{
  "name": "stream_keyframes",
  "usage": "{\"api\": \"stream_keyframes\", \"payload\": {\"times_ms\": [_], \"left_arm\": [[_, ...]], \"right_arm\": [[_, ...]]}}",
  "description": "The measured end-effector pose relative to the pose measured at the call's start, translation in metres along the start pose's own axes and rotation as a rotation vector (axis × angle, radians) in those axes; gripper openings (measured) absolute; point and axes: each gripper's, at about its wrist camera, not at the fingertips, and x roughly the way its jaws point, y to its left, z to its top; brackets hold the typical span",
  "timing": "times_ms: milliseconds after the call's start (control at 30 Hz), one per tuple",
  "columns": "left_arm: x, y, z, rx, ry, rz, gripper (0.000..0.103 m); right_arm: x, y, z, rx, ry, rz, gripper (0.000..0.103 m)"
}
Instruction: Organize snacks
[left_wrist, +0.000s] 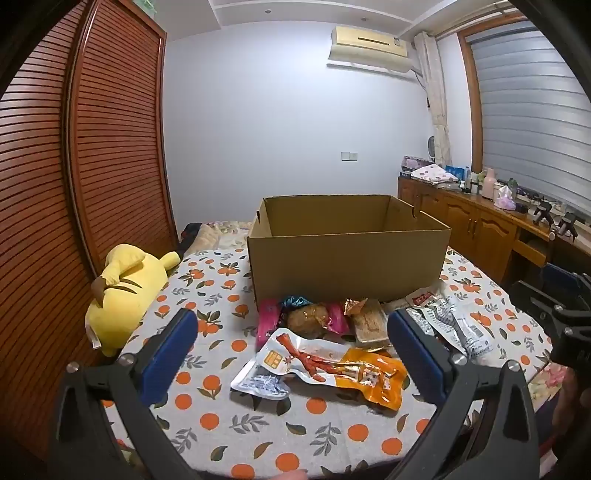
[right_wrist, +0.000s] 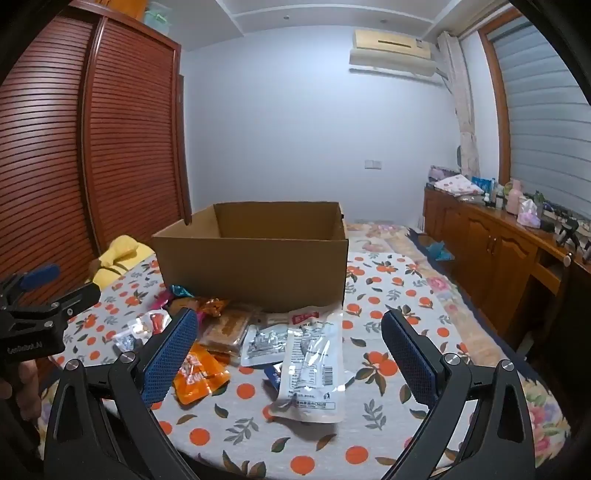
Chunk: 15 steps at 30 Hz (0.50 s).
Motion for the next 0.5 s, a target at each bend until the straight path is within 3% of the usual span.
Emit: {"api": "stream_keyframes", "payload": {"times_ms": [500], "left_arm": [[-0.0022, -0.0043, -0.0035, 0.018, 0.008, 0.002, 0.103]], "right_arm": [[-0.0005, 0.0005, -0.0019, -0.007, -0.019, -0.008, 0.102]]}}
